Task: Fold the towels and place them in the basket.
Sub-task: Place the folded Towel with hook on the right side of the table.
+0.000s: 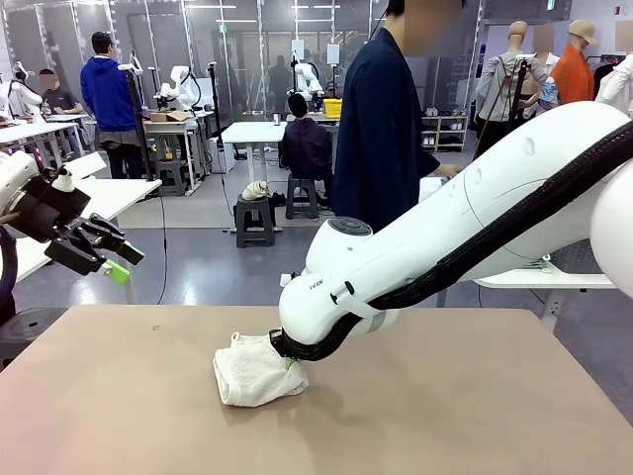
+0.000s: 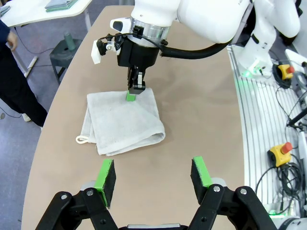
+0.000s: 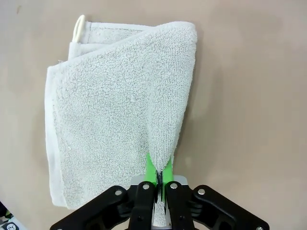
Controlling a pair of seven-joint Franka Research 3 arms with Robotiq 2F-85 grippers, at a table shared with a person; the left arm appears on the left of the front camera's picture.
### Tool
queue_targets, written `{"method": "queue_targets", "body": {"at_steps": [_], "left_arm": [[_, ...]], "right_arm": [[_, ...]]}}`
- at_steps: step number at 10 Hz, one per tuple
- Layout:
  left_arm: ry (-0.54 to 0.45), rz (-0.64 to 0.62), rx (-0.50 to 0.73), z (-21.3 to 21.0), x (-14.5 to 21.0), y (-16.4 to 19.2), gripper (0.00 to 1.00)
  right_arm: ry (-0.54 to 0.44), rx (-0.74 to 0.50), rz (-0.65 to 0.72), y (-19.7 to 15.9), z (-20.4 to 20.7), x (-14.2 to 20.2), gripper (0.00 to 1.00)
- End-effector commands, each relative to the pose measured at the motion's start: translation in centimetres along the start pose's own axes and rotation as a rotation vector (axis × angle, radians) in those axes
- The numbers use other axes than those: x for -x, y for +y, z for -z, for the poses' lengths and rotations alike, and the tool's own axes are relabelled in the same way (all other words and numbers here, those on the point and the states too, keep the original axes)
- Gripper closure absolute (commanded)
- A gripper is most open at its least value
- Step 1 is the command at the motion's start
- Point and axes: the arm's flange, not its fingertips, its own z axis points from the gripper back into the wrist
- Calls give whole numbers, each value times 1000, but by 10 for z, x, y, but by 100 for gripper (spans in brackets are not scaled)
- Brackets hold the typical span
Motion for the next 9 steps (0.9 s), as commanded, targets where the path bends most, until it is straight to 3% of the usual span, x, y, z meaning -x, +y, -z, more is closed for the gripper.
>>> {"method": "queue_targets", "body": {"at_steps": [1, 3, 4, 5, 9], "left_arm": [[10, -4, 0, -2, -2, -1, 20], [10, -4, 0, -2, -2, -1, 20], [10, -4, 0, -2, -2, -1, 20], [10, -4, 0, -2, -2, -1, 20], [10, -4, 0, -2, -2, -1, 20]], "right_arm": [[1, 2, -2, 0, 1, 1, 100], [0, 0, 0, 0, 0, 0, 95], [-119, 5, -54, -14, -7, -1, 95], [-138, 42, -52, -26, -17, -3, 95], [-126, 119, 67, -120, -47, -12, 95]]}}
